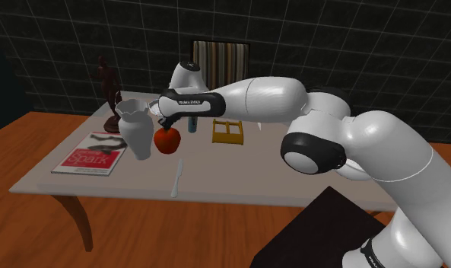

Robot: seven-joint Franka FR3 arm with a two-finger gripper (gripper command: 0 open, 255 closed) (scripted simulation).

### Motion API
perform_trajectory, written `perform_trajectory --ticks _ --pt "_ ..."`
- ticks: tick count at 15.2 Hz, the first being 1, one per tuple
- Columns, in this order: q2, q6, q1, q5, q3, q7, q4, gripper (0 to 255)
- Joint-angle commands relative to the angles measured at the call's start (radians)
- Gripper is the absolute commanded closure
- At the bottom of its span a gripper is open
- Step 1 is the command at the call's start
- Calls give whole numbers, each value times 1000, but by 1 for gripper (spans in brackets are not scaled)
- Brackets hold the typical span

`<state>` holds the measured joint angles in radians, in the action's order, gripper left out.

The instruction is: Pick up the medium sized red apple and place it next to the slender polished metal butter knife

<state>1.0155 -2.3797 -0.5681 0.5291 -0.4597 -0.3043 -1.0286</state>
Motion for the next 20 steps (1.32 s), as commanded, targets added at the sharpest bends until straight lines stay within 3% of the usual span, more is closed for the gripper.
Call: perform_trajectory --ticks 1,13,14,19,20 --pt "13 -18 1 5 5 -4 -4 255" --pt "47 -53 6 15 17 -11 -4 255" --pt "48 -53 6 15 17 -11 -3 0" --pt "47 -53 6 15 17 -11 -4 0" --pt "3 -57 -9 14 11 -20 -55 0"
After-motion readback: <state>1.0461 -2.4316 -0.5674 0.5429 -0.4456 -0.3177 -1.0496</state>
